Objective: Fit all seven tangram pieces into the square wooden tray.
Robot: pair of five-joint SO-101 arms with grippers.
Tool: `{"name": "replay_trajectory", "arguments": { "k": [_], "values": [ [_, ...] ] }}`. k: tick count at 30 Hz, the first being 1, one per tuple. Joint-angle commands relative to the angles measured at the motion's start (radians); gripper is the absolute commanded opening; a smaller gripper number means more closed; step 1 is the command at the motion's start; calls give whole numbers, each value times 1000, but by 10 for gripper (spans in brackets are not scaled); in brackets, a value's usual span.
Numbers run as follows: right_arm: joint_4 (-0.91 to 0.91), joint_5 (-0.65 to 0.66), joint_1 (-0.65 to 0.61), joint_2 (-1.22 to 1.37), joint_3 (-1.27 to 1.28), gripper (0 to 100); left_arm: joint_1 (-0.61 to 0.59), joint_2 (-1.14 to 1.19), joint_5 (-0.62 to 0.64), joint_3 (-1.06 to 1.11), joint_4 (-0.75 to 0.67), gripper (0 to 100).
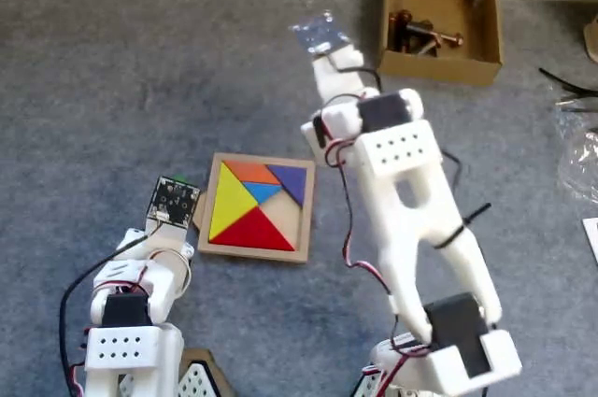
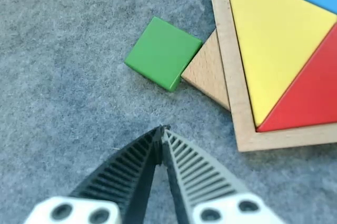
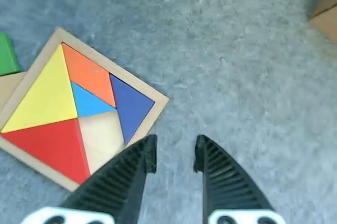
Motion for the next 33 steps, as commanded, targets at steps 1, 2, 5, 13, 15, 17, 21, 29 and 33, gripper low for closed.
{"name": "replay_trajectory", "arguments": {
  "k": [1,2,5,13,15,17,21,29,33],
  "values": [
    [59,-3,16,-99,-35,105,12,-15,-8,22,3,7],
    [81,-3,16,-111,-35,105,12,-15,-8,22,3,7],
    [139,-3,18,-157,-35,96,12,-15,-8,22,3,7],
    [225,87,153,-288,-33,4,12,-15,-8,22,3,7],
    [259,91,194,-302,-33,4,12,-15,-8,22,3,7],
    [297,87,214,-312,-33,4,12,-15,-8,22,3,7],
    [360,87,213,-366,-33,4,12,-15,-8,22,3,7],
    [335,95,216,-550,160,4,12,-15,-8,22,3,7],
    [239,95,216,-674,348,4,12,-15,-8,22,3,7]
  ]
}}
